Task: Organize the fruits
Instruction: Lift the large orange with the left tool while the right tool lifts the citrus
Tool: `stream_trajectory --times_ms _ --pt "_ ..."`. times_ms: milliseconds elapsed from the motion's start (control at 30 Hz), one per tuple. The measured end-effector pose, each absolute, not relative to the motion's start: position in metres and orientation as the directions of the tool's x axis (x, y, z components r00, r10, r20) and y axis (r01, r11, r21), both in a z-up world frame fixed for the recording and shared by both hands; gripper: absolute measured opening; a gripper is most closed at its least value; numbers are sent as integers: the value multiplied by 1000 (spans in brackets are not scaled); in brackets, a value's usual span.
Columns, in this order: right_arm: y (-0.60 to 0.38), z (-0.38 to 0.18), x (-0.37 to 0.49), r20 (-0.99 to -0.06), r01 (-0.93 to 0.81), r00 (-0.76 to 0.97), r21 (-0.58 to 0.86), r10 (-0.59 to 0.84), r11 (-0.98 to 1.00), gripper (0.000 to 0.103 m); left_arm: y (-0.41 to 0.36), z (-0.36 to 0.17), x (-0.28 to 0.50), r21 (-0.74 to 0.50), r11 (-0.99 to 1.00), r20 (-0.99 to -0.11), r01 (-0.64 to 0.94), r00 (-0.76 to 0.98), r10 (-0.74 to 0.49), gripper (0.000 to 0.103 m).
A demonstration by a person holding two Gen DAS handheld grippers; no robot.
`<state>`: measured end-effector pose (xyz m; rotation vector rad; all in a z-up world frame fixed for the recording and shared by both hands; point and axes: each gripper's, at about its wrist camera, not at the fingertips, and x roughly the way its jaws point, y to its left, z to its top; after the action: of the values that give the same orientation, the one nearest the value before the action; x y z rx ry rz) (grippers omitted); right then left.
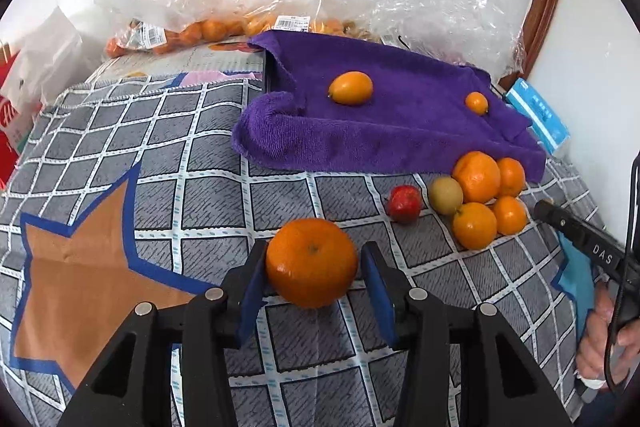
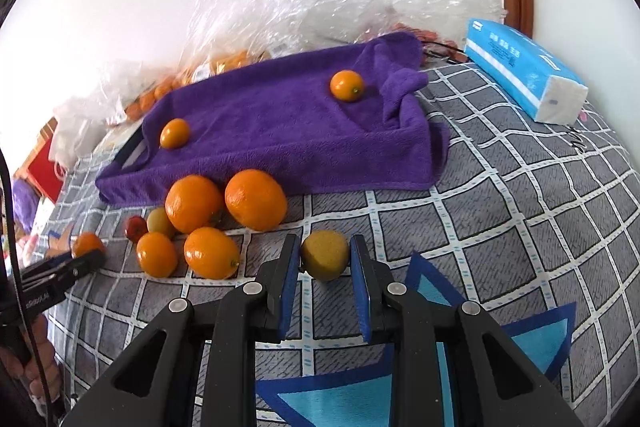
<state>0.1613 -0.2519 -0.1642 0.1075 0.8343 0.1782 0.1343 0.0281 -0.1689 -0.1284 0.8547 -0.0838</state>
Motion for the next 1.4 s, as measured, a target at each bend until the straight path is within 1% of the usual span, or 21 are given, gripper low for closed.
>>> stream_trajectory --times_ms 133,233,433,467,533,600,733,867,1133,1233,1300,1400 --pt "-250 -166 162 -736 -96 656 139 167 986 25 28 -169 135 -144 989 -748 22 653 -123 44" --pt "-249 -172 167 -761 -83 630 129 152 988 25 31 -169 134 -166 986 -743 20 655 -139 44" --pt "-245 -173 168 -771 -82 626 88 120 993 26 42 -170 132 -248 968 -722 22 662 -200 44" --pt "-244 -173 168 -771 -81 626 85 118 993 26 44 -171 132 -261 965 -719 17 664 -206 40" --pt "-243 -173 167 -772 -81 627 68 104 994 25 51 -171 130 -307 952 -704 9 671 -234 40" --pt "-239 -172 167 -770 -88 631 53 97 995 25 54 -171 129 -328 944 -692 5 679 -244 39" --pt "-239 -167 162 -746 -109 654 68 123 992 25 49 -167 125 -309 951 -676 22 698 -236 39" --pt "-242 -167 162 -750 -88 653 66 107 994 25 48 -163 122 -312 949 -653 48 715 -251 39" --pt "-242 -164 160 -739 -87 666 54 98 995 25 43 -154 114 -284 957 -611 68 756 -235 39" --pt "-245 -163 159 -734 -75 673 58 93 995 25 44 -155 115 -299 951 -612 77 749 -253 39" --pt "-244 -163 159 -740 -57 670 34 63 998 25 46 -156 117 -318 945 -619 74 738 -267 39" --pt "-240 -162 155 -738 -65 672 18 57 998 25 45 -157 117 -311 948 -622 67 740 -256 39"
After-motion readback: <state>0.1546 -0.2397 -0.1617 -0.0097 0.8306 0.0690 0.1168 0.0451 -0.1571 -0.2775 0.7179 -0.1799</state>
